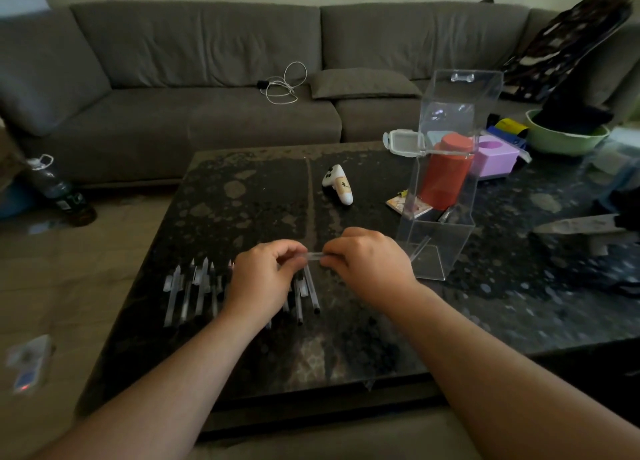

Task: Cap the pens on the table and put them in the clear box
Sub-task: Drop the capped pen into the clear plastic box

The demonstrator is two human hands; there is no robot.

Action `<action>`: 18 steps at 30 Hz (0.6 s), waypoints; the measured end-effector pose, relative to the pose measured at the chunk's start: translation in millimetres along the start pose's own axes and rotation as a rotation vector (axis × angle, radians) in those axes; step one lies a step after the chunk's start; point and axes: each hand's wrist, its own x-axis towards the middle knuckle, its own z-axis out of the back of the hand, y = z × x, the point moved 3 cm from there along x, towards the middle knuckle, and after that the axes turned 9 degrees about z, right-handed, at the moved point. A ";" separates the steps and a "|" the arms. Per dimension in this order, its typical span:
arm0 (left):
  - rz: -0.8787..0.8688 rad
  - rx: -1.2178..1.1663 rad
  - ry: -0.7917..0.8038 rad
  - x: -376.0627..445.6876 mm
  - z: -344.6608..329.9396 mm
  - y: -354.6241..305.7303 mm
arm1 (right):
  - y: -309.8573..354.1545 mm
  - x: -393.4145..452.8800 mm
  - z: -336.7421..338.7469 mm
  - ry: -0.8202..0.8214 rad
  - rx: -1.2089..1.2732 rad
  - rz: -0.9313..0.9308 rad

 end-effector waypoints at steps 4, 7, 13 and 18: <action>0.005 -0.030 -0.008 0.2 1.9 -3.2 | 3.6 1.9 2.7 -0.024 -0.031 0.011; -0.078 0.022 -0.042 -2.4 3.3 -6.4 | 5.5 2.7 3.8 -0.039 -0.034 -0.012; -0.273 0.089 -0.091 -1.7 8.5 -6.1 | 1.8 -2.9 -2.8 0.064 0.102 -0.155; -0.162 0.037 -0.055 -1.1 1.3 -2.7 | 0.3 -2.8 -7.2 0.092 0.140 -0.117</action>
